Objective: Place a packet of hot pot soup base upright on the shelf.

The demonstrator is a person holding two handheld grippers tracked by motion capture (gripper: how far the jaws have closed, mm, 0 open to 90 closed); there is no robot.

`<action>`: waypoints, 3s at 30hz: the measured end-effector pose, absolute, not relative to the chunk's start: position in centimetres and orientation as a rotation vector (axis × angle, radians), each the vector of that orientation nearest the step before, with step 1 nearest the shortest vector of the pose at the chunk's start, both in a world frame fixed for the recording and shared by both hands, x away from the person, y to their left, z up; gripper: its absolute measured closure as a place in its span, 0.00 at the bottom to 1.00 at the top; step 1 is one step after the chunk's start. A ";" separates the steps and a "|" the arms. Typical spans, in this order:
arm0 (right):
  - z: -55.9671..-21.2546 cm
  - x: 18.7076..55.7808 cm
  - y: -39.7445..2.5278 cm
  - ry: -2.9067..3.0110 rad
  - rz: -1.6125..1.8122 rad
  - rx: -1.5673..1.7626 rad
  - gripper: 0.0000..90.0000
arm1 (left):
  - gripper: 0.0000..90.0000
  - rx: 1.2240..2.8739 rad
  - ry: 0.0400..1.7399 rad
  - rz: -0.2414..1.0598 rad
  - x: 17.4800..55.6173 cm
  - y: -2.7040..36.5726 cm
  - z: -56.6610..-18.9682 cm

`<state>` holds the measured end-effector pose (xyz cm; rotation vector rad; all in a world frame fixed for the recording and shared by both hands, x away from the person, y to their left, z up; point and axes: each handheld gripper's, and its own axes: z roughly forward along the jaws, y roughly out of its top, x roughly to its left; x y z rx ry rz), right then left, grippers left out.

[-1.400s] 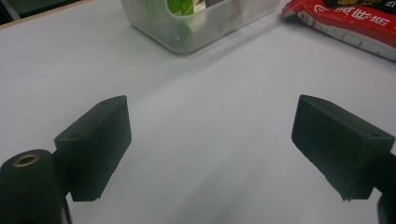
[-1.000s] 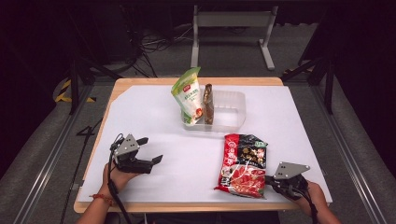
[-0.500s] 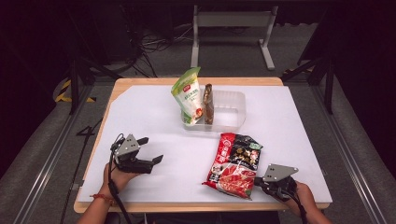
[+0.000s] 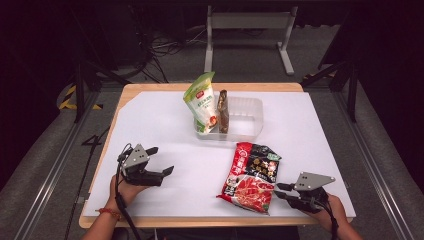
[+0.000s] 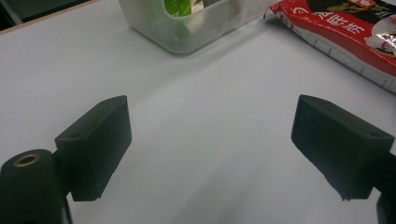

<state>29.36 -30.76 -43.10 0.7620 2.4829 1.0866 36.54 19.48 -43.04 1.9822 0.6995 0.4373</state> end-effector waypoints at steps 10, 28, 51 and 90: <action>-42.7 30.3 -31.8 2.434 1.142 0.839 0.39 | 0.17 1.989 0.684 0.428 36.5 19.5 -43.0; -42.1 36.1 -31.7 2.369 1.276 1.128 0.24 | 0.17 2.001 0.666 0.446 36.3 19.2 -43.0; -44.1 41.7 -30.9 2.409 1.375 1.466 0.44 | 0.17 2.014 0.657 0.435 36.5 19.0 -43.2; -41.7 39.5 -31.9 2.430 1.542 1.195 0.96 | 0.17 2.026 0.660 0.435 36.9 19.2 -43.6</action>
